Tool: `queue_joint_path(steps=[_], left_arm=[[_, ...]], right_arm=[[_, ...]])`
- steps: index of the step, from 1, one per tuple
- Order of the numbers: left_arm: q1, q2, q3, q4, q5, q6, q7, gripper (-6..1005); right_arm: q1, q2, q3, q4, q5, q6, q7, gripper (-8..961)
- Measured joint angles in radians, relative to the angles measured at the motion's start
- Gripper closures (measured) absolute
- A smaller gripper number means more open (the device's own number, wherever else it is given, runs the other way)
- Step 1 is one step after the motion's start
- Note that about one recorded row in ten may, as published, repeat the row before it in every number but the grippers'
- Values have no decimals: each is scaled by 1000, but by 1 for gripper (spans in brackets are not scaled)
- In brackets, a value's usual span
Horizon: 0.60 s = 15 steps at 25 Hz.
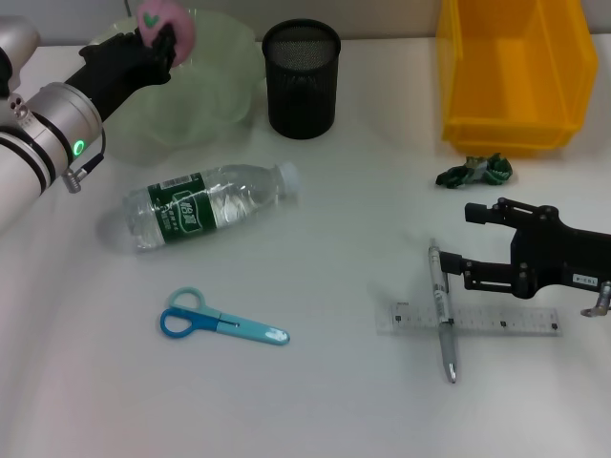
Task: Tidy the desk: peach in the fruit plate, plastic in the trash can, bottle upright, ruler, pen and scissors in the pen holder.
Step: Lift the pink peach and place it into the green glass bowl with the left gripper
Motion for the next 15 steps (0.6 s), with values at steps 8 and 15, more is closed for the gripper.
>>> queue_joint_path(steps=[8,15], left_arm=[[0,-1,-1,1,-1,4,2,633],[31,5,16,10,5,139,-72,345]], right_arm=[[0,0,1,-3,0,0,0,187],[1,-6,18,-4,44,-26,1,190]])
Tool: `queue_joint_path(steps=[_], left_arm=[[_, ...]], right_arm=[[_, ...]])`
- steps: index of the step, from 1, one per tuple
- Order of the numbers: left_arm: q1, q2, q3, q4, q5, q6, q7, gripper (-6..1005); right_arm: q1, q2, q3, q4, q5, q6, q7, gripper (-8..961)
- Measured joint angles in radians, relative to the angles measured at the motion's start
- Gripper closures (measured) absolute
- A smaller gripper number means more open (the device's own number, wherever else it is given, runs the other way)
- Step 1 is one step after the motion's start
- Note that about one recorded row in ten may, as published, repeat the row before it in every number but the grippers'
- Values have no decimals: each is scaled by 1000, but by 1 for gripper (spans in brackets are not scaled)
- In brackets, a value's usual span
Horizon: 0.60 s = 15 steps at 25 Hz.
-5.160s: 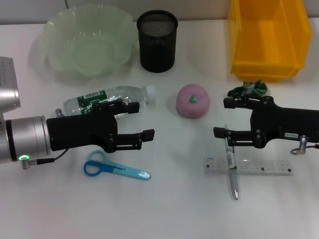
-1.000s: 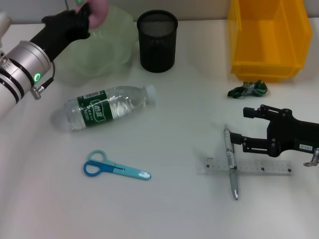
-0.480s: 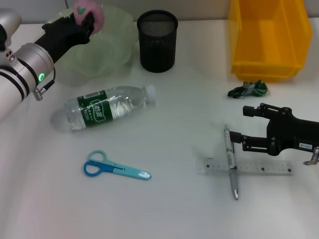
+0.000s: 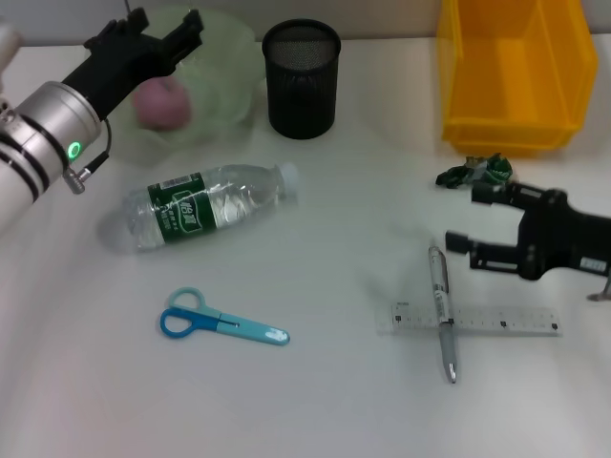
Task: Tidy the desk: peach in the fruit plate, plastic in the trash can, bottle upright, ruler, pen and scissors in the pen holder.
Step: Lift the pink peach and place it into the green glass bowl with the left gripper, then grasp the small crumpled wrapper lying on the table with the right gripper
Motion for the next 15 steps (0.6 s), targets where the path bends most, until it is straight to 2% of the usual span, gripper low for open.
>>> queue_joint_path(steps=[1,2,4,5,6,8,9,10,13,14,15], left_arm=[[0,0,0,0,0,0,0,308],[25,12,35,1,7,87,-55,270],[25,12,35,1,7,87,-55,196],[45,29,75,5,35,187,-115,158],[62,53,104,8,95,296,-183,157],[78,74,111,9,189,406,-242,156],[78,74,111,9,189,406,-242,155],[97,90,107,9,275,498,-268,155],[123,106,105,9,362,593,-271,153],[133,112,104,10,390,622,-271,152],[133,112,104,10,390,622,-271,152]], right_arm=[[-1,-4,1,-1,16,-9,4,191],[-2,-10,2,-2,34,-22,10,191],[2,-27,2,-9,56,-57,38,192],[10,-44,3,-30,62,-90,78,193],[10,-44,3,-30,62,-90,78,193],[22,-54,5,-79,62,-125,143,194],[30,-59,2,-120,55,-140,185,194],[36,-62,0,-149,47,-150,214,195],[80,-78,-5,-266,-25,-196,326,196],[101,-86,-5,-289,-56,-209,356,197],[157,-103,-6,-326,-141,-234,403,197]])
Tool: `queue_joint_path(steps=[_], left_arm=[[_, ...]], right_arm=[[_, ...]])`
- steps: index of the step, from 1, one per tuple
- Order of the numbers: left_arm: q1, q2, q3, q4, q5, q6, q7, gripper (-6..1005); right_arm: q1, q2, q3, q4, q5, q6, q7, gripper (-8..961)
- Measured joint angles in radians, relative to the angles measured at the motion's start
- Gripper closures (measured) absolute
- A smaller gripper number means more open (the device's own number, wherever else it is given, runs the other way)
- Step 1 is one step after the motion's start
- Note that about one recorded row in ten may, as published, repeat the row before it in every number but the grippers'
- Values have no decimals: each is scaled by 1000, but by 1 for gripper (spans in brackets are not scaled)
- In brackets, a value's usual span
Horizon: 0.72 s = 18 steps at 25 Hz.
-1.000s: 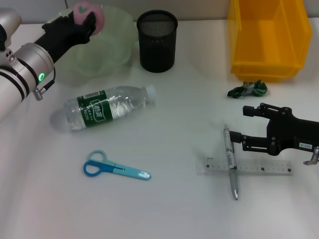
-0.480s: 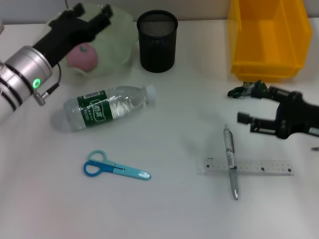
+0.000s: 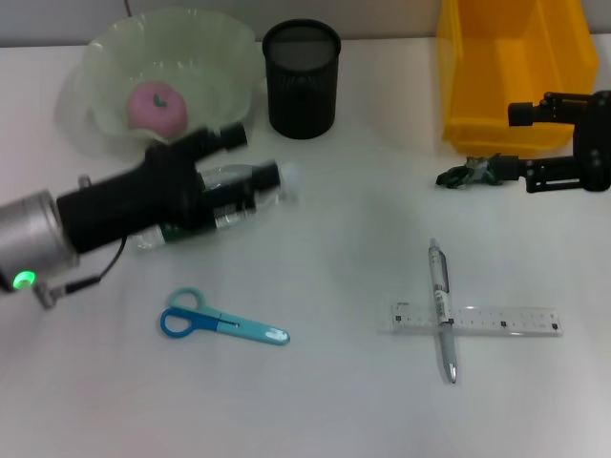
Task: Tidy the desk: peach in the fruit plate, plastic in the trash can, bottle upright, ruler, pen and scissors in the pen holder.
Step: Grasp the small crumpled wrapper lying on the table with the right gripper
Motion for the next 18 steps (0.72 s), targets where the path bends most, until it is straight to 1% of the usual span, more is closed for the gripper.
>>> queue_joint_path(steps=[1,3,5,7,9,11,12,15,18], left_arm=[[17,7,-2,0,52,48,1,152],[30,8,-6,0,84,74,7,152],[34,7,-7,0,89,76,8,152],[39,0,-9,-6,93,76,10,152],[39,-2,-9,-8,93,75,12,152],[39,-2,-9,-8,93,75,12,152],[47,-9,-10,-9,93,74,19,152],[53,-12,-12,-7,89,75,20,152],[53,-12,-21,-9,88,75,18,152]], right_arm=[[0,0,0,0,0,0,0,198],[66,-13,-5,-21,-108,-3,27,198],[121,-17,-18,-31,-204,8,42,199],[170,-16,-38,-35,-306,37,50,200],[202,-11,-68,-36,-375,79,52,201],[218,-5,-119,-37,-415,128,60,202],[221,-3,-141,-37,-423,146,65,203],[220,5,-213,-40,-429,214,78,204],[214,21,-253,-42,-448,268,79,205]])
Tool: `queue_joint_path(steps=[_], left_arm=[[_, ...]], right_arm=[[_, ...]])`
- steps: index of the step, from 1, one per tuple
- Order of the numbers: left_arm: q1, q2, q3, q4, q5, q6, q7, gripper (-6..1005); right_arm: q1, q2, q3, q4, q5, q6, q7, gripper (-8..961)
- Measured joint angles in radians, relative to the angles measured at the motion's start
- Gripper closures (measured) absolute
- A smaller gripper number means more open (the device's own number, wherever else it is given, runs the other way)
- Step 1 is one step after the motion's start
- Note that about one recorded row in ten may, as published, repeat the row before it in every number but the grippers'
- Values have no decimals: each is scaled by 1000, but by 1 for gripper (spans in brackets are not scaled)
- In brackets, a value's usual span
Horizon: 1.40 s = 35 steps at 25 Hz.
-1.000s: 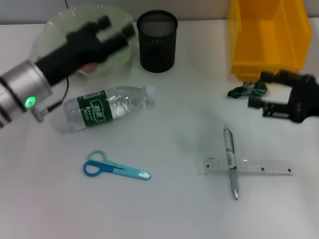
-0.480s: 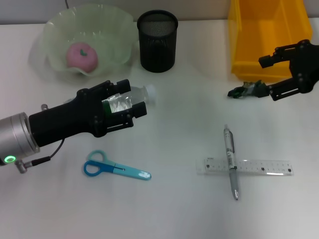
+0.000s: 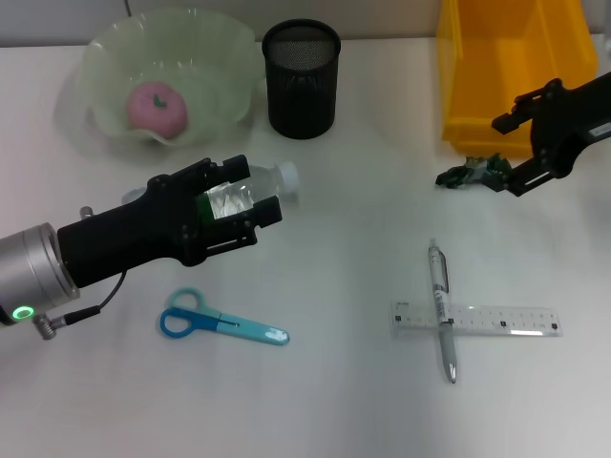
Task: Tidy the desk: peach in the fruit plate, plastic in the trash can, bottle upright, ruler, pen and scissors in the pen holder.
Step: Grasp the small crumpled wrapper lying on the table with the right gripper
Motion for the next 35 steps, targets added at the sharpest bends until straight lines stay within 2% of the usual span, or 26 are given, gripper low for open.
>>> queue_joint_path(steps=[11,16,21,27,35], left_arm=[[-1,-1,-2,-4,0,-10,0,152],[0,-1,-2,-4,1,-12,3,152],[0,-3,-2,-2,3,-12,2,152],[0,-3,-2,4,3,-8,2,152],[-2,-4,-2,5,0,-4,2,152]], right_arm=[[-15,68,-71,38,-55,172,-18,210],[-20,77,-112,94,-56,279,-26,213],[-20,84,-119,122,-55,325,-36,215],[-22,87,-125,137,-55,365,-42,429],[-19,88,-125,169,-58,392,-46,549]])
